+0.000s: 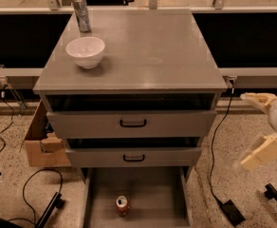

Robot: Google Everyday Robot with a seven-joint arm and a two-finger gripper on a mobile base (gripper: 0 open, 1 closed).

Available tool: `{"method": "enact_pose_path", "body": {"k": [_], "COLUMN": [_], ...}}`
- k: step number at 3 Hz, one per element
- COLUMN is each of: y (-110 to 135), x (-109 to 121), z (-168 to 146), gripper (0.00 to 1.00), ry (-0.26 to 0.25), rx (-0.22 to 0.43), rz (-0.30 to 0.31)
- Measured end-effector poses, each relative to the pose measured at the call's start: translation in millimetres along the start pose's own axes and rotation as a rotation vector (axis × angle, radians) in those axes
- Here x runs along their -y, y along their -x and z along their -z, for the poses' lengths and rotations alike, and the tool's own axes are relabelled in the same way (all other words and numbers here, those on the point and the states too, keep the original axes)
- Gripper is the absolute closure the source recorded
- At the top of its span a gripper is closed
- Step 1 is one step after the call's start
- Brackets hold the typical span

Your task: Pick coke can from bottom drawer and place on counter

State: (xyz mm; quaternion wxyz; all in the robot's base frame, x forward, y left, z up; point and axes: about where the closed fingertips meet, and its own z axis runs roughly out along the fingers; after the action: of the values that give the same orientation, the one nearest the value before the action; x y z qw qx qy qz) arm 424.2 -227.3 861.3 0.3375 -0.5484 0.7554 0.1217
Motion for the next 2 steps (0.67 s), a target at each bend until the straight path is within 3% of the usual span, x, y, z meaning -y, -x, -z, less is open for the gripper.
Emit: {"method": "enact_pose_path", "body": {"k": [1, 2], "y": [2, 9], "x": [0, 6], "z": [-1, -33], "gripper": [0.0, 0.0], "ry": [0.004, -0.04], "rx": [-0.001, 0.074], "rz": [0.004, 0.027]}}
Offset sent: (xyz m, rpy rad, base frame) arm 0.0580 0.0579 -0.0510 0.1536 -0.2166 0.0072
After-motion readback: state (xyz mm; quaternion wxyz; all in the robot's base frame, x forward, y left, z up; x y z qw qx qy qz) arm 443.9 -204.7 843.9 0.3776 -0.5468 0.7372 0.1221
